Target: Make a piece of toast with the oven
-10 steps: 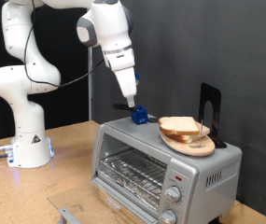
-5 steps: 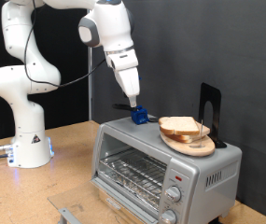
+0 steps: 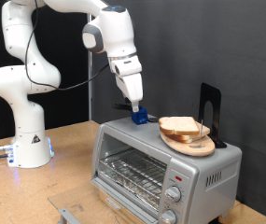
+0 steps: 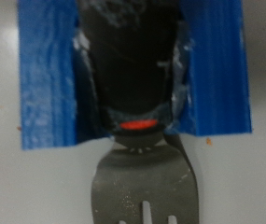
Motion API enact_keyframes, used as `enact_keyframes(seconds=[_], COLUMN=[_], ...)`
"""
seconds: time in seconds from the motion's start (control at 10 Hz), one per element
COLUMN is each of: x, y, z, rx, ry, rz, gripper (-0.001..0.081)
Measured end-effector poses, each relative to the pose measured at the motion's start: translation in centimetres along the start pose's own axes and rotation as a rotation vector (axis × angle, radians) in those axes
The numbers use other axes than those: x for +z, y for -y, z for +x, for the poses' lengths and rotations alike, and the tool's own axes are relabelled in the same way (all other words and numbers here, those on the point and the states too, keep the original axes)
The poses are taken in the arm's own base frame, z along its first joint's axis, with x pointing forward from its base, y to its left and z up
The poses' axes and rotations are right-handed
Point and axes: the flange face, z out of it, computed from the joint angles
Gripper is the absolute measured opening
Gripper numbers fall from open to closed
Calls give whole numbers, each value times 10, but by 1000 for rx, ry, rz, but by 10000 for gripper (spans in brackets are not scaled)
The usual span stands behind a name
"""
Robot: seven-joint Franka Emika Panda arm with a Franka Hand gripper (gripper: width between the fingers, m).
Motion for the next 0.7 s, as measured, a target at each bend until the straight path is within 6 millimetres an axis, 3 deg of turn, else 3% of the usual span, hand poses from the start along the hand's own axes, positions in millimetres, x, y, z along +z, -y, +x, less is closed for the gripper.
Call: enact_keyframes(seconds=[0.7], x=[36], y=[30], z=[1], rx=[-6], ry=[16], rz=[-15], gripper=[808])
